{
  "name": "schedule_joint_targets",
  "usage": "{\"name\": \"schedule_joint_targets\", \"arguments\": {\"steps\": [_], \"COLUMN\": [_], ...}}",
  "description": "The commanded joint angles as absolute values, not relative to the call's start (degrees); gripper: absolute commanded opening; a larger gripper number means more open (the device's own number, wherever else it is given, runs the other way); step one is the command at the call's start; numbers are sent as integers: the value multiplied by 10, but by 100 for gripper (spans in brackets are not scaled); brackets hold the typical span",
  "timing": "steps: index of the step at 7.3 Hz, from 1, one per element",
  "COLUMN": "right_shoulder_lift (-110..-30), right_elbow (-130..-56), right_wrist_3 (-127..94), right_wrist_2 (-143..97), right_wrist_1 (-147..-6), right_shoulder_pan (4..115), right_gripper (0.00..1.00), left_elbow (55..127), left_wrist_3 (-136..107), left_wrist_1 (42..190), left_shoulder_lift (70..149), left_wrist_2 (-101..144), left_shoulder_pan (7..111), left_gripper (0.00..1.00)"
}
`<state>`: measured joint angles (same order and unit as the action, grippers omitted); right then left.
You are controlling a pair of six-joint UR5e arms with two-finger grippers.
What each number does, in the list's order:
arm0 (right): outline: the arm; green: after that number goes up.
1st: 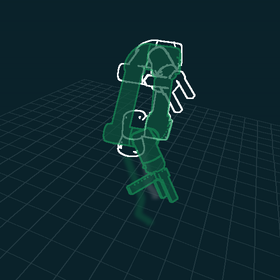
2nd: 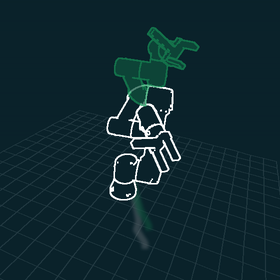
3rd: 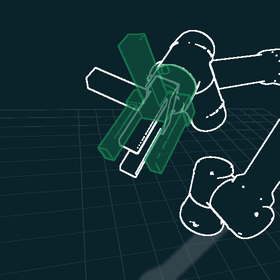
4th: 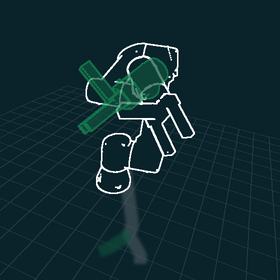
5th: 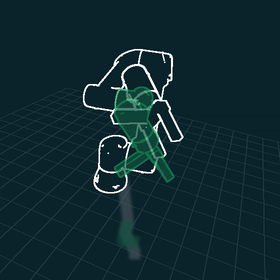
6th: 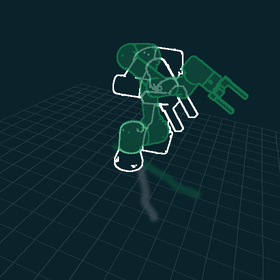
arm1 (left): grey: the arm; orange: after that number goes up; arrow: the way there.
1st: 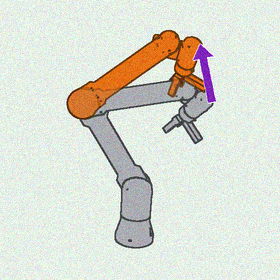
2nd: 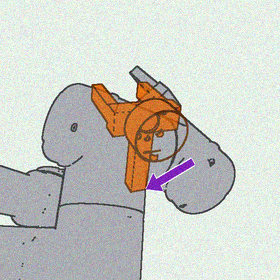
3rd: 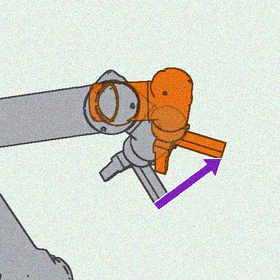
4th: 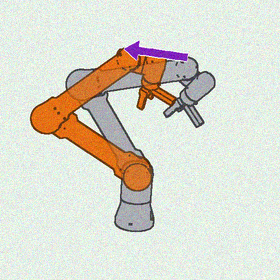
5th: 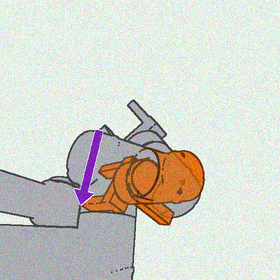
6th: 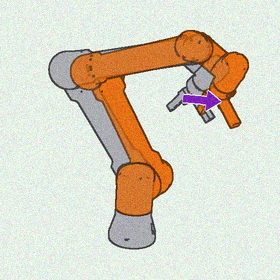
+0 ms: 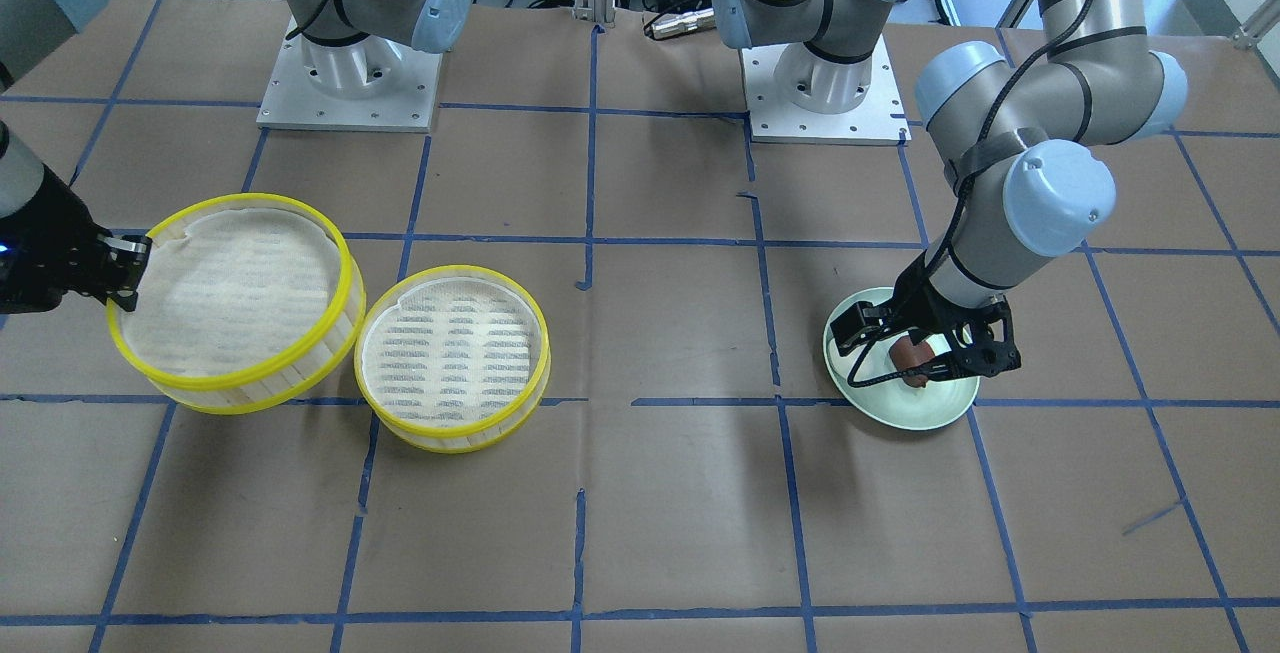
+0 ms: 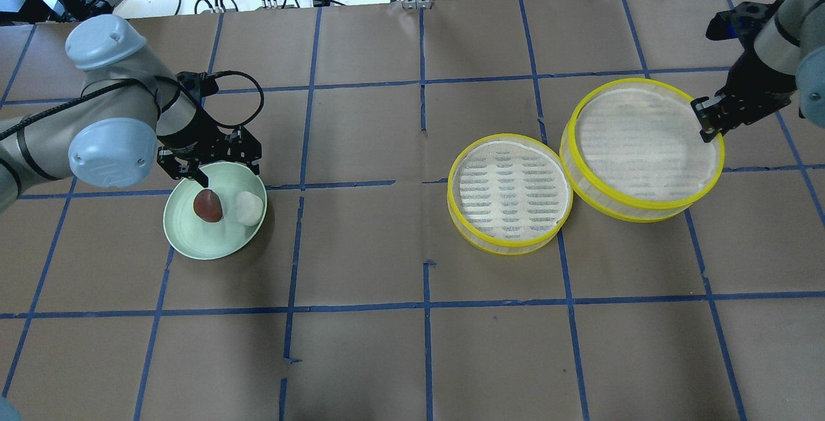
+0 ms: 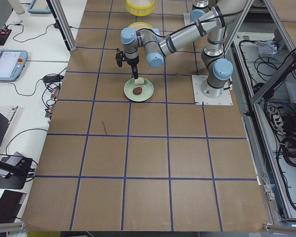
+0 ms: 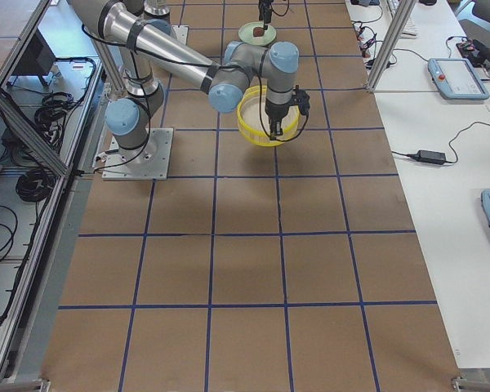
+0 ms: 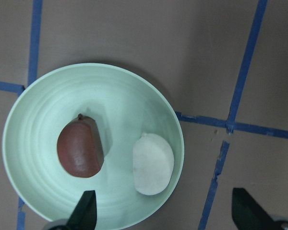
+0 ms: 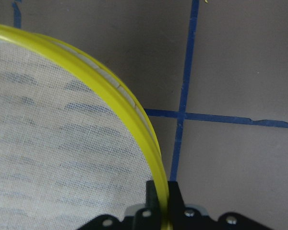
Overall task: Place buns in different layers of steamer
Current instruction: 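Grasp the white bun on the green plate with the left gripper and lift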
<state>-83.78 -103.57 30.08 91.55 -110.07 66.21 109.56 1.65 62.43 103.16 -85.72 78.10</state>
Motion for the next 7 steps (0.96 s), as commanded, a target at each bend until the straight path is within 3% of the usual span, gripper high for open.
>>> {"name": "schedule_joint_targets", "arguments": {"steps": [1, 5, 7], "right_shoulder_lift": [-822, -813, -813], "right_elbow": [-1038, -1043, -1044], "right_wrist_3": [365, 362, 362], "right_wrist_2": [909, 909, 909], "right_wrist_1": [-1101, -1102, -1102], "right_shoulder_pan": [597, 595, 595], "right_gripper": [8, 9, 9], "left_elbow": [1112, 1129, 1125], "left_wrist_3": [30, 32, 33], "left_wrist_1": [616, 612, 610], "left_shoulder_lift": [1043, 1077, 1085], "left_wrist_2": [-849, -851, -853], "left_shoulder_pan": [777, 773, 773], "left_gripper": [93, 91, 68]}}
